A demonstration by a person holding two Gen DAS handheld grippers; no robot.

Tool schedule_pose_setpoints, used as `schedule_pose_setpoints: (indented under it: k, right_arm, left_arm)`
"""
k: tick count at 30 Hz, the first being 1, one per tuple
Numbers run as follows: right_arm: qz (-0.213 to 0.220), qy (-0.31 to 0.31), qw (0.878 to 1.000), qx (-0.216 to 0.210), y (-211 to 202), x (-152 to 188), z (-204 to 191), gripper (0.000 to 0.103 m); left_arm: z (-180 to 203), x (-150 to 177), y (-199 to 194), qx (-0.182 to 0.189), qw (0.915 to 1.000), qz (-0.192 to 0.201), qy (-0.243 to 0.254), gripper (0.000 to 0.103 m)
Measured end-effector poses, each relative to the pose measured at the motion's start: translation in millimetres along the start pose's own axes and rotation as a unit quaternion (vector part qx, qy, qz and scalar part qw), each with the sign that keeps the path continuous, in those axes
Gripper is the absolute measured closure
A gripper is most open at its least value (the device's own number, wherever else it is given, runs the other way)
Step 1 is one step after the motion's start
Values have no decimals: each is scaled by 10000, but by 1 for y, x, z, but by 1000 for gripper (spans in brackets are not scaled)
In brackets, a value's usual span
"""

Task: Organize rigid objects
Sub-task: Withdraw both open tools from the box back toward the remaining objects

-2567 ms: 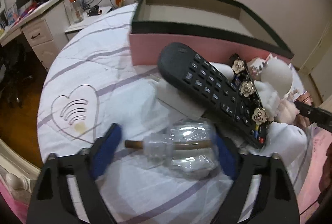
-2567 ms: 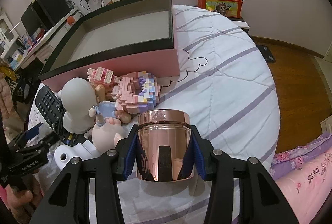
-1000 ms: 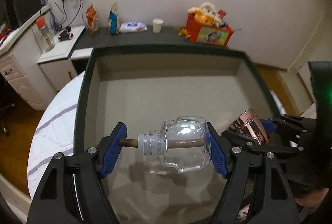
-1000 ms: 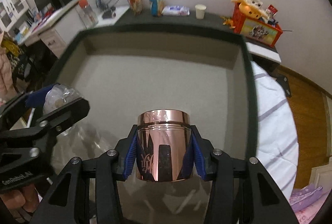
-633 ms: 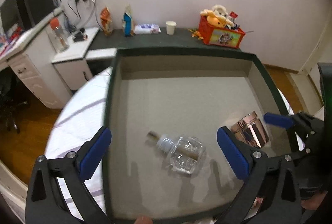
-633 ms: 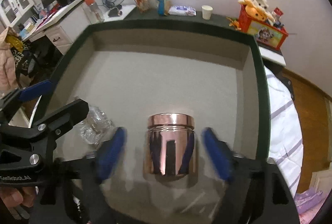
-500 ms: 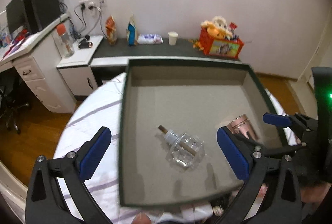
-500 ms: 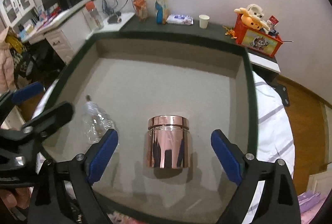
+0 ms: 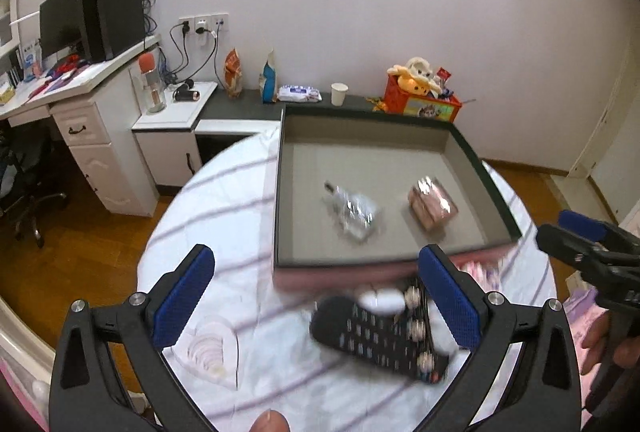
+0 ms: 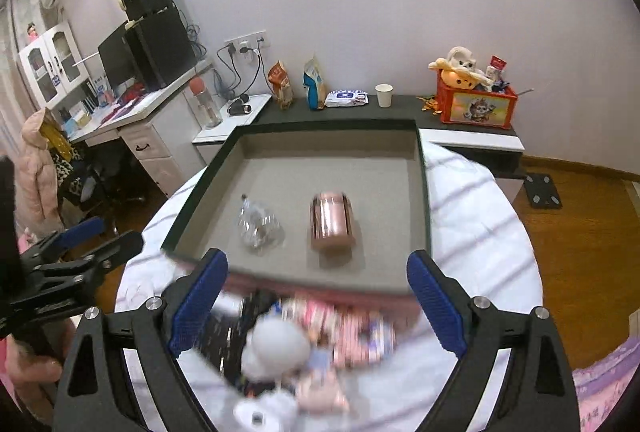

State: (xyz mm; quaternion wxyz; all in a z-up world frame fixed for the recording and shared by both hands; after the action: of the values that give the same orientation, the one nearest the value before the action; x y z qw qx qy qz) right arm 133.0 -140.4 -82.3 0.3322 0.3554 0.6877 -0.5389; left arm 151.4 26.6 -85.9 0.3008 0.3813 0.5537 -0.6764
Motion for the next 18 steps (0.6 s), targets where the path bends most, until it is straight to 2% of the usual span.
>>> schedule_pose_setpoints:
  k: [6,12,18]
  right_arm:
    - [-49,119,9995,278,-30,36,7,10]
    - [-119,189,9989,410,-44,66,8,10]
    - [-139,199,9988,432,-54,82,2,10]
  left_arm:
    - [4,32,-29,-98,9999,-43,50,0]
    - [4,48,-48,-246,9996,-48,101,0]
    - [2,58,-60,-295,9995,-63,128,0]
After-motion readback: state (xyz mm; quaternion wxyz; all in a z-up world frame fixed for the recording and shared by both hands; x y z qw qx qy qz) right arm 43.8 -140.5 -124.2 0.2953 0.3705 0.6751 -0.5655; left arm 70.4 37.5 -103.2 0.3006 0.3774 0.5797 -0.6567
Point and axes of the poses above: each gripper's, at about its wrist camera, not at the fingertips, and y roughly the way its jaws point, z to its right, x to its underside, the point moved 10 cm from there along y, roughly the way its jaws point, and after that the axes turned 14 degrees about z, right-handed, at the moved point
